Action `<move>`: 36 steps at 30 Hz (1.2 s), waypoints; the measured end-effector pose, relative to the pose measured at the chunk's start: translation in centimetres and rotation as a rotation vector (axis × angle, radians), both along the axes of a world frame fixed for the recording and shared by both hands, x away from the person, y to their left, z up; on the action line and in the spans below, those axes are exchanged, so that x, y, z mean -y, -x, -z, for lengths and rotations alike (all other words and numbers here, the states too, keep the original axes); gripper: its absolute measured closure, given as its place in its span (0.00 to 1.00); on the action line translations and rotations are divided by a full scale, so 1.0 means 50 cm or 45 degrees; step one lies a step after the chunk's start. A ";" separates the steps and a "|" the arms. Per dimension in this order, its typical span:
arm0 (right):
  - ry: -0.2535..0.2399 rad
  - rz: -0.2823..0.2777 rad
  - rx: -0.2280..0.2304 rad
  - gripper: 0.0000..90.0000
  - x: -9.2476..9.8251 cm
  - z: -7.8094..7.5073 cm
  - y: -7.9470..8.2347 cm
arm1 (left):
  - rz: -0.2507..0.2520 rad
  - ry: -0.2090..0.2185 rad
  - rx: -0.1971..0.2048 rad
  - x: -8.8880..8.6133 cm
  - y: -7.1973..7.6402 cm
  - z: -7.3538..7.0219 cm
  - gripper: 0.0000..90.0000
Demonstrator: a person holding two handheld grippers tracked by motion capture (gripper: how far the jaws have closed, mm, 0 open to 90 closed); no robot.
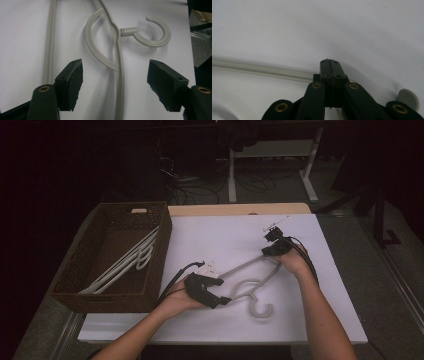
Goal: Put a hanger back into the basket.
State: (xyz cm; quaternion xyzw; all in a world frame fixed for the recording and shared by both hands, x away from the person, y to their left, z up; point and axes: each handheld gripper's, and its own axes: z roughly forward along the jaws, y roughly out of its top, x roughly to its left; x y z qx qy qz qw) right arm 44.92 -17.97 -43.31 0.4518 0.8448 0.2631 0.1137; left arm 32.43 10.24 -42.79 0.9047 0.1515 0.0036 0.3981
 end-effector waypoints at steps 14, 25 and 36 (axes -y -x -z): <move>0.010 -0.001 -0.009 0.99 -0.002 0.003 -0.004 | 0.073 -0.202 -0.005 0.033 0.001 0.036 0.61; 0.011 -0.002 -0.015 0.99 -0.003 0.003 -0.005 | 0.116 -0.227 0.003 0.046 -0.001 0.039 0.89; -0.167 0.037 0.101 0.72 0.029 -0.059 0.025 | 0.095 -0.173 0.012 0.035 -0.010 0.014 0.91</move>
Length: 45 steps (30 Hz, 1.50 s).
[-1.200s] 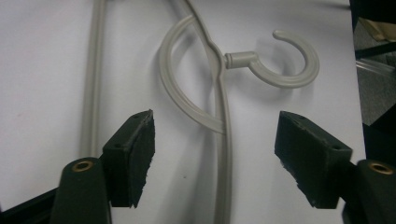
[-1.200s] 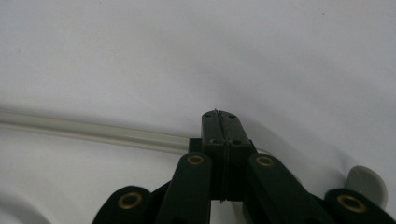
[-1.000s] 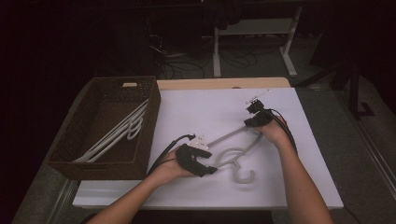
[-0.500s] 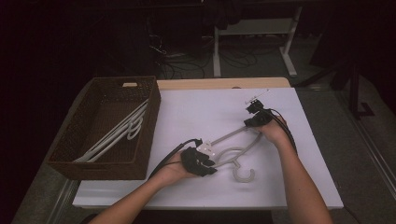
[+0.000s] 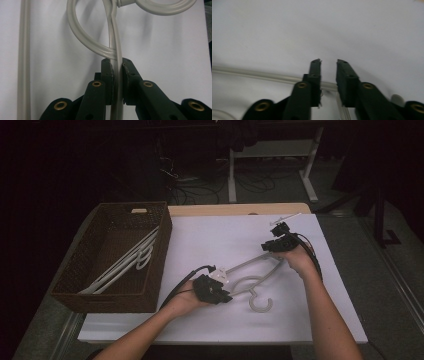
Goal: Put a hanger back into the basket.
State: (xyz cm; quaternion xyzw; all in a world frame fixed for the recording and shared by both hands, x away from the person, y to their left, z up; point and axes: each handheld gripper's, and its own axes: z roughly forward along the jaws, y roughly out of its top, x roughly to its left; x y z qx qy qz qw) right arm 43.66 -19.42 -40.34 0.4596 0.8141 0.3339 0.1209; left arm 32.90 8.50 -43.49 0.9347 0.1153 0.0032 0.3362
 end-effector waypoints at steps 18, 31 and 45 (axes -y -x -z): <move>-0.130 -0.037 0.211 0.41 0.066 -0.089 0.171 | -0.208 0.056 -0.015 -0.051 -0.029 -0.131 0.91; -0.169 -0.085 0.216 0.30 0.057 -0.042 0.247 | -0.280 0.162 0.038 -0.112 -0.045 -0.260 0.91; -0.173 -0.131 0.201 0.24 0.028 0.002 0.267 | -0.412 0.193 0.142 -0.294 -0.060 -0.376 0.91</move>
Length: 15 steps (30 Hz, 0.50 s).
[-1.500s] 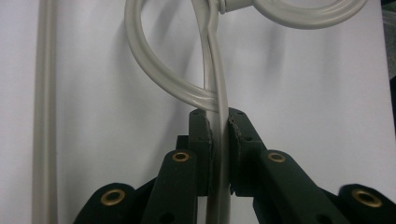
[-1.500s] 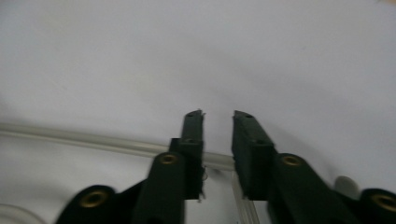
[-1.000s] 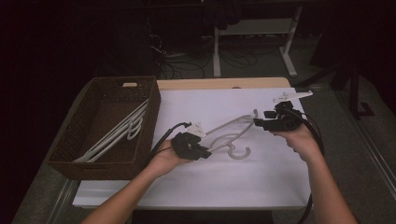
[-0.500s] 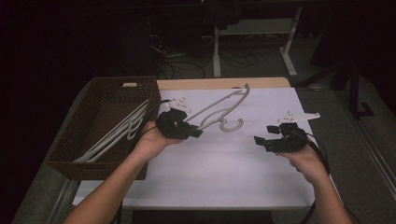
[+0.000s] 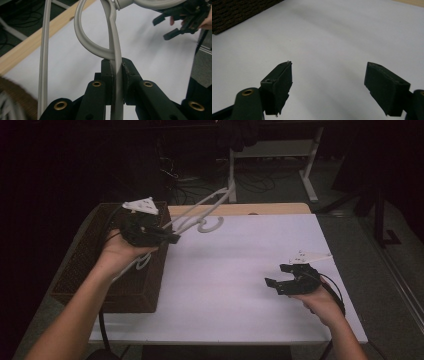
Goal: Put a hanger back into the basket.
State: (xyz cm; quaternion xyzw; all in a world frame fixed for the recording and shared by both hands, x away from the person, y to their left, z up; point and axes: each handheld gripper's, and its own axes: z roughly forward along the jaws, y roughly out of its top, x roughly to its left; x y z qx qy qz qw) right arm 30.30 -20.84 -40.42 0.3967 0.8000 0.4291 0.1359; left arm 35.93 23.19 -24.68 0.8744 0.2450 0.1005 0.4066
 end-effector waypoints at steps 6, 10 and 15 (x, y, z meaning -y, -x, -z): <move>0.017 -0.019 -0.005 0.20 -0.009 0.006 0.002 | -0.096 0.003 0.016 -0.096 0.001 -0.002 0.91; 0.038 -0.017 -0.004 0.20 -0.011 0.012 0.001 | -0.161 0.020 0.007 -0.159 -0.001 0.013 0.91; 0.052 -0.012 -0.005 0.20 -0.012 0.014 -0.001 | -0.225 0.027 -0.044 -0.229 -0.006 0.046 0.91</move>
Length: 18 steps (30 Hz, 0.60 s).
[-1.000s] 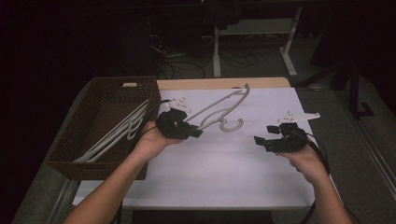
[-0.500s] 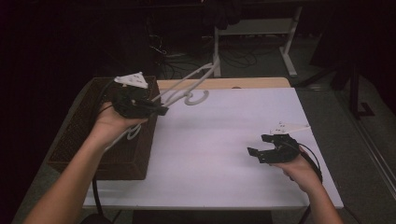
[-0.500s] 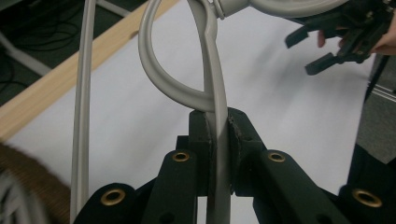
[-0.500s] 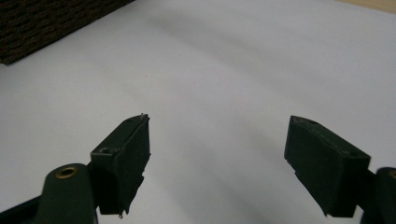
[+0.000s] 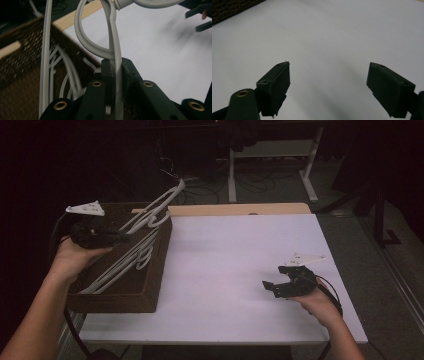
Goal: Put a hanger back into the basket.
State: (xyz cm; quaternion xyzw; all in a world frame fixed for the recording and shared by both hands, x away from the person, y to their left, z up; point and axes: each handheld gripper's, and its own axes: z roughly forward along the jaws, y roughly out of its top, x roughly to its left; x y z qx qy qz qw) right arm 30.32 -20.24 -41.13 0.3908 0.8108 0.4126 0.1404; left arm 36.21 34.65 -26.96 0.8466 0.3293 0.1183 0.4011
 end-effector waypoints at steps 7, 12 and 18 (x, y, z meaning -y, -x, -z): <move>0.001 0.007 -0.003 0.20 0.002 0.001 -0.003 | -0.034 0.028 -0.024 -0.071 0.011 0.042 0.91; 0.004 0.005 -0.001 0.20 -0.002 0.001 -0.004 | -0.058 0.021 -0.044 -0.101 0.021 0.060 0.91; 0.007 -0.001 0.001 0.20 -0.005 0.001 -0.005 | -0.064 0.029 -0.086 -0.123 0.021 0.091 0.91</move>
